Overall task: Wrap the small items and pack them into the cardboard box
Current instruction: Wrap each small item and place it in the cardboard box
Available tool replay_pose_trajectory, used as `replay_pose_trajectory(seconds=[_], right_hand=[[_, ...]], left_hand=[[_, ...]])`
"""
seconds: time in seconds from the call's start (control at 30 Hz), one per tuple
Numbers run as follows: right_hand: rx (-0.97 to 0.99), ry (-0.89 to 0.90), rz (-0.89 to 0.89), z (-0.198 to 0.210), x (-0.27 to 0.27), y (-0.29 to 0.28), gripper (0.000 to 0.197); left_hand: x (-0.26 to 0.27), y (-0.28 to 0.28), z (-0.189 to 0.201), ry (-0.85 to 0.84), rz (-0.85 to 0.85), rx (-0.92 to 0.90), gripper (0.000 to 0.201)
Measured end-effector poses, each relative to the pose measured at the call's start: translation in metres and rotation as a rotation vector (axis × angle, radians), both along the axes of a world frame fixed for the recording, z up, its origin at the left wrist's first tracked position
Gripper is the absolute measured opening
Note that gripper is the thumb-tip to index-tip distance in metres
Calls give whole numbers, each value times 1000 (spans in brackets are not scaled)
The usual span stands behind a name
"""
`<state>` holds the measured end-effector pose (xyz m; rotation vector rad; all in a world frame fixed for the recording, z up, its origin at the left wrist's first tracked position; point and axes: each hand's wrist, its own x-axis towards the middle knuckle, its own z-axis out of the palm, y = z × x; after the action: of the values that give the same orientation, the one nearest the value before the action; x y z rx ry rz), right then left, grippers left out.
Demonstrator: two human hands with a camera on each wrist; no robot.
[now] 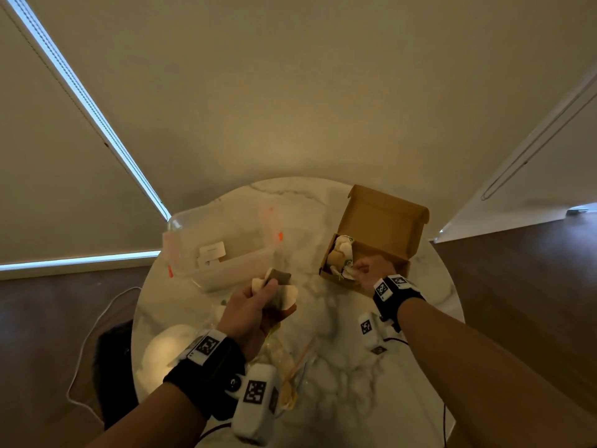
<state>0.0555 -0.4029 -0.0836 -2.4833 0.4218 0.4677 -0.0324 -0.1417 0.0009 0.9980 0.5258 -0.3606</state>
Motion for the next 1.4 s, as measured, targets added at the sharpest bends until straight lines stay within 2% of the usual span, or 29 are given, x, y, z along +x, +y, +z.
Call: replay_pose_trajectory(seconds=[0.23, 0.37, 0.47, 0.6, 0.7, 0.77, 0.9, 1.1, 1.2, 1.3, 1.4], right_hand=[[6, -188, -26, 34, -23, -12, 18], [194, -409, 134, 86, -55, 23, 12], [323, -557, 286, 119, -83, 58, 16], [242, -526, 285, 132, -89, 77, 28], [190, -496, 266, 142, -90, 82, 13], [273, -523, 248, 148, -93, 83, 8], [583, -553, 114, 167, -101, 80, 2], [788, -641, -60, 192, -103, 66, 7], [820, -651, -79, 198, -101, 62, 7], [774, -577, -44, 193, -100, 59, 8], [700, -492, 17, 184, -102, 62, 8]], left_hand=[[-1, -6, 9, 35, 7, -13, 18], [1, -11, 20, 83, 63, -132, 37], [-1, -16, 30, 80, 79, -199, 41], [-8, -21, 42, 13, 13, -201, 32], [-12, -23, 47, -8, -6, -179, 30], [-13, -23, 47, -12, -12, -166, 36], [-14, -19, 48, -2, 17, -183, 36], [-7, -12, 49, 1, 77, -187, 37], [-5, -10, 49, -28, 76, -115, 40], [-2, -8, 53, -30, 93, -16, 35], [0, -6, 59, -119, -32, 184, 39]])
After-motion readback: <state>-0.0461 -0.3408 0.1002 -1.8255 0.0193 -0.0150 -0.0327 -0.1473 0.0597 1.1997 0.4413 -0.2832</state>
